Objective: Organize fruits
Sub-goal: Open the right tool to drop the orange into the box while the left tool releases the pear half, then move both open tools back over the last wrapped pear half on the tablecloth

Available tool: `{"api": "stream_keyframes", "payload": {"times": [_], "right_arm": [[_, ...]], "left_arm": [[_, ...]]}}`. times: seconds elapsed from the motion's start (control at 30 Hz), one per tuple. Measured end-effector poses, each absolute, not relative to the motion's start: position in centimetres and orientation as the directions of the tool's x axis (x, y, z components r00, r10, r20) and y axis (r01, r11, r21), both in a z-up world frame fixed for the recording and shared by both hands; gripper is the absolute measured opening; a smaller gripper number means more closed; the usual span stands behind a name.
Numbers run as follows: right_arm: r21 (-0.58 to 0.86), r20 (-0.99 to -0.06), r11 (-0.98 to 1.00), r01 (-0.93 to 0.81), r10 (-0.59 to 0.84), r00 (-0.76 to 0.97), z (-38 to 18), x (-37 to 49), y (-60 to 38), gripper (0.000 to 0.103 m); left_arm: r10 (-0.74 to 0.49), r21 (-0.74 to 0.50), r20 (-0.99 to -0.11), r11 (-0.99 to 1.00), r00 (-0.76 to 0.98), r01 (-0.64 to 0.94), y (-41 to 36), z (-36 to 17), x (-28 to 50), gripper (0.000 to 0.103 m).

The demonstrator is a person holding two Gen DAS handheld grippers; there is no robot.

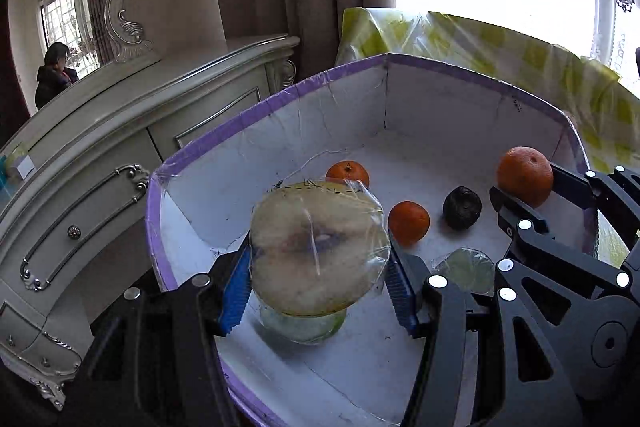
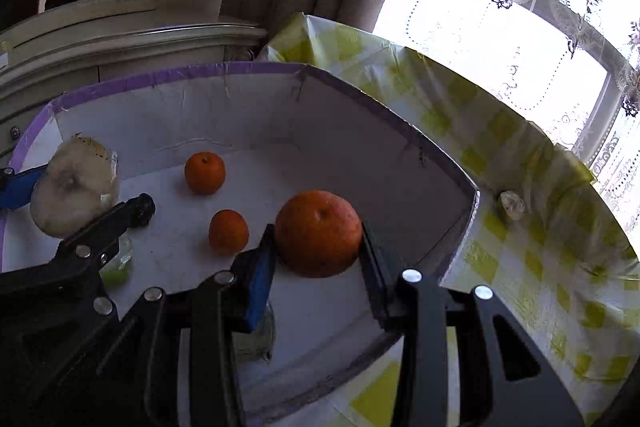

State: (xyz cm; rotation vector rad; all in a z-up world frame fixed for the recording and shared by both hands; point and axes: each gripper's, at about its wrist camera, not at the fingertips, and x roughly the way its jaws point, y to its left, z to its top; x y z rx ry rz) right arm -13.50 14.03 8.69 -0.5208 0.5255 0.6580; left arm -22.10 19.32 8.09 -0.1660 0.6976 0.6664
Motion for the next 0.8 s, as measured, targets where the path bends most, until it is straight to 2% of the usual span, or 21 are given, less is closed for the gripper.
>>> {"api": "stream_keyframes", "payload": {"times": [0.1, 0.13, 0.17, 0.23, 0.43, 0.53, 0.67, 0.8], "right_arm": [[-0.303, -0.631, 0.652, -0.695, 0.409, 0.659, 8.4, -13.2, 14.8, 0.042], [-0.309, -0.631, 0.653, -0.691, 0.403, 0.663, 8.3, -13.1, 14.9, 0.049], [-0.322, -0.620, 0.666, -0.673, 0.388, 0.682, 8.4, -13.1, 14.8, 0.063], [-0.330, -0.609, 0.692, -0.643, 0.364, 0.704, 8.6, -12.5, 14.3, 0.074], [-0.313, -0.596, 0.702, -0.640, 0.380, 0.707, 8.9, -12.2, 13.5, 0.075], [-0.317, -0.586, 0.708, -0.631, 0.377, 0.717, 8.8, -12.3, 13.4, 0.076], [-0.313, -0.573, 0.707, -0.634, 0.392, 0.720, 8.8, -12.6, 13.3, 0.083], [-0.295, -0.561, 0.712, -0.637, 0.410, 0.719, 8.9, -12.7, 13.1, 0.084]], "left_arm": [[0.513, 0.087, -0.658, 0.780, 0.552, -0.620, 19.5, 8.0, -21.8, 0.057], [0.507, 0.075, -0.659, 0.779, 0.555, -0.623, 19.6, 8.0, -21.9, 0.058], [0.505, 0.067, -0.661, 0.777, 0.555, -0.626, 19.7, 8.0, -22.1, 0.059], [0.500, 0.059, -0.659, 0.780, 0.563, -0.623, 19.8, 8.2, -22.1, 0.062], [0.511, 0.055, -0.641, 0.775, 0.573, -0.629, 19.6, 8.5, -22.0, 0.067], [0.625, 0.135, -0.590, 0.700, 0.511, -0.701, 19.5, 8.9, -22.2, 0.088], [0.627, 0.118, -0.577, 0.698, 0.523, -0.707, 19.9, 9.4, -22.5, 0.088], [0.638, 0.121, -0.564, 0.691, 0.524, -0.712, 19.7, 9.6, -22.7, 0.088]]}}
